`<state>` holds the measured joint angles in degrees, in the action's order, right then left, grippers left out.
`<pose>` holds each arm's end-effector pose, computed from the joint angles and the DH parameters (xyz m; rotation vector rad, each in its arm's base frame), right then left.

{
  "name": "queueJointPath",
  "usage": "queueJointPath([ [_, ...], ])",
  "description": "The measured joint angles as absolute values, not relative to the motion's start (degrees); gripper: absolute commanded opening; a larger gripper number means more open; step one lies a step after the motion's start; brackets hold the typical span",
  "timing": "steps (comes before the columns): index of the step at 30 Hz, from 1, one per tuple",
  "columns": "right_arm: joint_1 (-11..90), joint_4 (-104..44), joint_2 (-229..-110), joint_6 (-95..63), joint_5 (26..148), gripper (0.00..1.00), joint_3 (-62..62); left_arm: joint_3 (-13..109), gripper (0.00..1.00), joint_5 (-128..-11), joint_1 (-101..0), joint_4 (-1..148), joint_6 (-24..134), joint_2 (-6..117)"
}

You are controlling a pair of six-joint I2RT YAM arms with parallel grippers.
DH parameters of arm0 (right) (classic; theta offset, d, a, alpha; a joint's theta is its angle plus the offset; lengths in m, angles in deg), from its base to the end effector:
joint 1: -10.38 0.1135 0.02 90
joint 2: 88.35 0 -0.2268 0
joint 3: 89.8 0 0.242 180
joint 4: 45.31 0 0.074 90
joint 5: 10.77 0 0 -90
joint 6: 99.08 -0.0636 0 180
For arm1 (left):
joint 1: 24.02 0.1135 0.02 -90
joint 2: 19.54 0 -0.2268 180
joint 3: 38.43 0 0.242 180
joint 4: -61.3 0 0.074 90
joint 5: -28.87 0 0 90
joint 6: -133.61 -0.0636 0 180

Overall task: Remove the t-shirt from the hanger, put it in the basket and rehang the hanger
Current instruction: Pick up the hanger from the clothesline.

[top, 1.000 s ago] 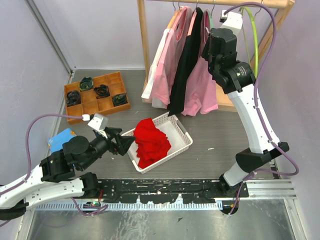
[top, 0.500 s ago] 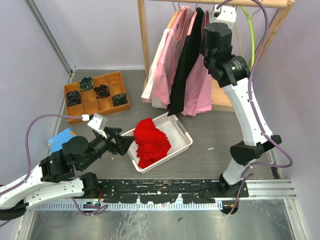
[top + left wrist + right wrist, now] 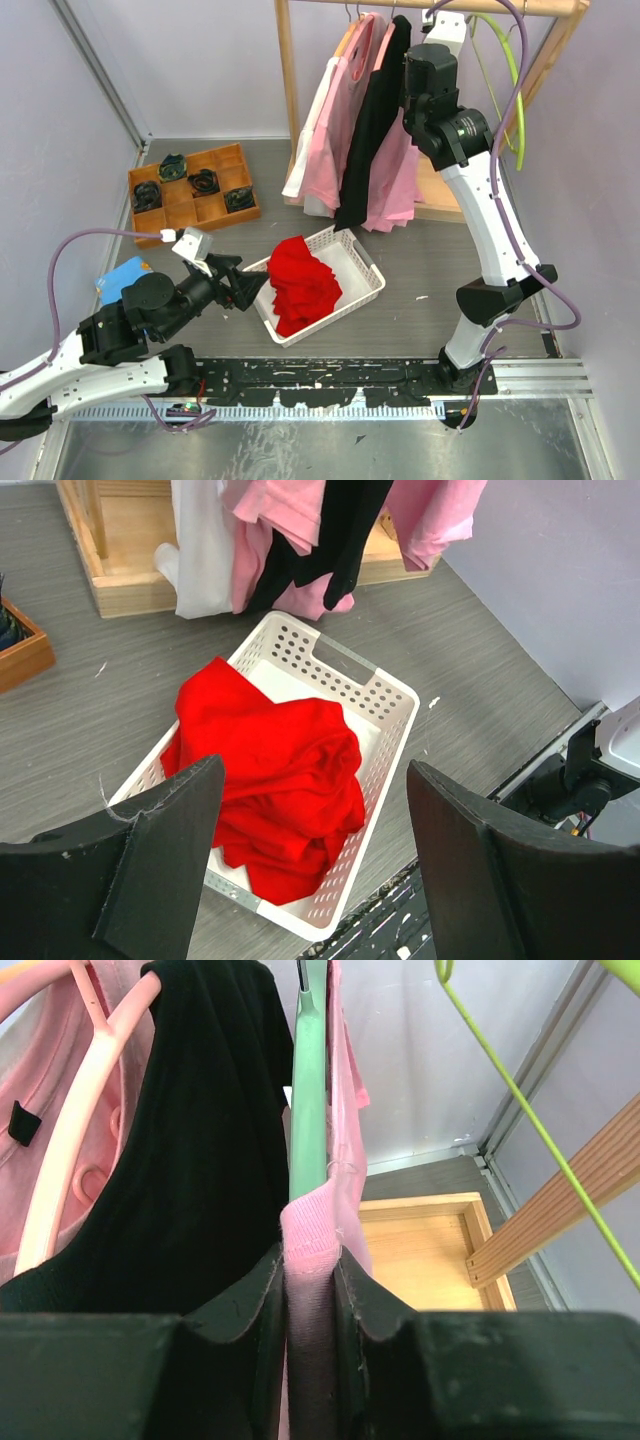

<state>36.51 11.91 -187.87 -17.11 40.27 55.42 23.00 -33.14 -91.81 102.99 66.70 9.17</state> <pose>0.3296 0.1171 0.4857 0.2127 1.7163 -0.1632 0.0856 -0.1306 0.3330 0.3169 1.7392 -0.7504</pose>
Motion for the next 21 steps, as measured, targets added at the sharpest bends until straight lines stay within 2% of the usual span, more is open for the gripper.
queueJointPath([
  [5,36.5,11.6,-187.9,-16.2,39.7,0.01,55.4,23.0,0.81,-33.1,-91.8,103.0,66.6,9.1],
  [21,36.5,5.5,-181.9,-9.9,39.5,0.01,51.1,23.0,0.81,-33.2,-91.8,102.6,66.6,10.4],
])
